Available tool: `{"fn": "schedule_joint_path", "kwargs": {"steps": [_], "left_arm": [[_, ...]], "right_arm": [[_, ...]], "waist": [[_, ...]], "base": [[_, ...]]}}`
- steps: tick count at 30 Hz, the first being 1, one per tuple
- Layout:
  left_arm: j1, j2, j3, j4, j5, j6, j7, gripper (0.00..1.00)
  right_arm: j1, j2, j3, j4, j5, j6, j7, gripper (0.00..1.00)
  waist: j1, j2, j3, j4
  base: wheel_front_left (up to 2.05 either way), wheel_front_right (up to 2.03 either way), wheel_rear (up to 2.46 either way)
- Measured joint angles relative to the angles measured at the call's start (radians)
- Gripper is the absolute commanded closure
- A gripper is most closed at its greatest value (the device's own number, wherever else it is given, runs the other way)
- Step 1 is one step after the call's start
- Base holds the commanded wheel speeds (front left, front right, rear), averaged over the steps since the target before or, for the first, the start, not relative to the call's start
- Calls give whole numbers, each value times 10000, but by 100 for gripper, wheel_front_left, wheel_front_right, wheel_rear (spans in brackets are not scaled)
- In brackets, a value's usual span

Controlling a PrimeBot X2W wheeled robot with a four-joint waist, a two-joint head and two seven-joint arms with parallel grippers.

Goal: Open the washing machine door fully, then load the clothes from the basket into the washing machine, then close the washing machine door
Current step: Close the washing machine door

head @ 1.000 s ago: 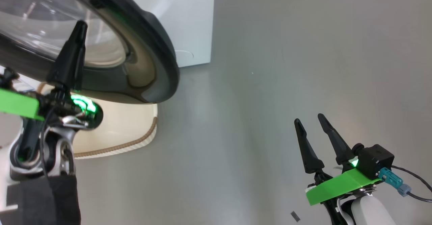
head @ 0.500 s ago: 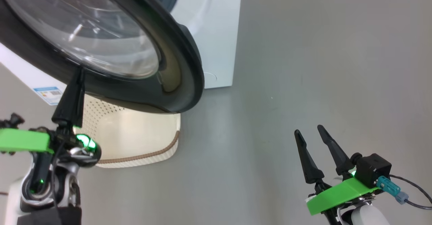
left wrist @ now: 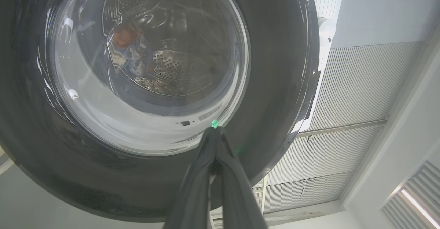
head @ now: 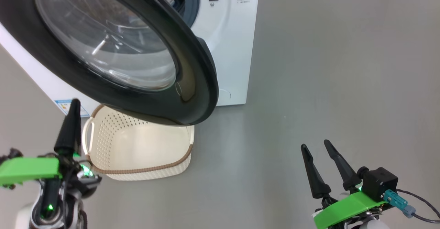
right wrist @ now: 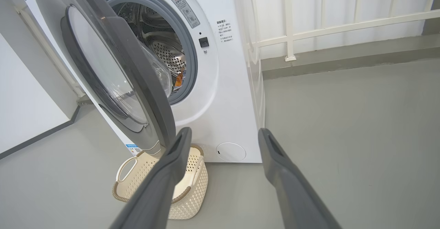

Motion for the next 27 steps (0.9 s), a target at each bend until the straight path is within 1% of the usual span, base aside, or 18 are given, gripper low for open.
{"fn": "schedule_joint_path", "kwargs": {"steps": [5,6,7,11,15,17,18,22,25,27], "left_arm": [[566,0,2,6,79,0,-240,100],[661,8,8,6,165,0,-330,29],[735,12,10,8,247,0,-401,0],[922,75,-19,2,543,0,-600,0],[983,334,-121,-109,1120,0,-1158,0],[1103,570,-324,-207,1697,0,-1561,0],[1208,798,-499,-249,2351,0,-2230,0],[1380,1302,-1005,-224,3444,0,-3369,0],[1387,1685,-1361,-81,4445,-29,-3814,0],[1417,1799,-1415,61,4974,-31,-3929,0]], "right_arm": [[85,6,2,10,0,0,0,0],[105,6,2,10,2,0,0,0],[139,8,4,12,2,0,0,0],[207,8,0,23,2,0,0,0],[211,6,2,21,2,0,0,0],[213,4,6,19,2,0,0,0],[214,0,12,12,2,0,0,0],[216,-15,33,-31,2,0,0,0],[218,-21,35,-67,2,0,0,0],[218,-21,38,-79,0,0,0,0]], "waist": [[0,0,-299,15],[0,0,-348,16],[0,0,-397,18],[0,0,-530,54],[-1,0,-591,112],[0,0,-602,129],[0,0,-609,141],[0,0,-617,156],[0,0,-608,168],[0,0,-598,182]], "base": [[0,0,0],[0,0,0],[0,0,0],[0,0,0],[0,0,0],[0,0,0],[0,0,0],[0,0,0],[0,0,0],[0,0,0]]}}
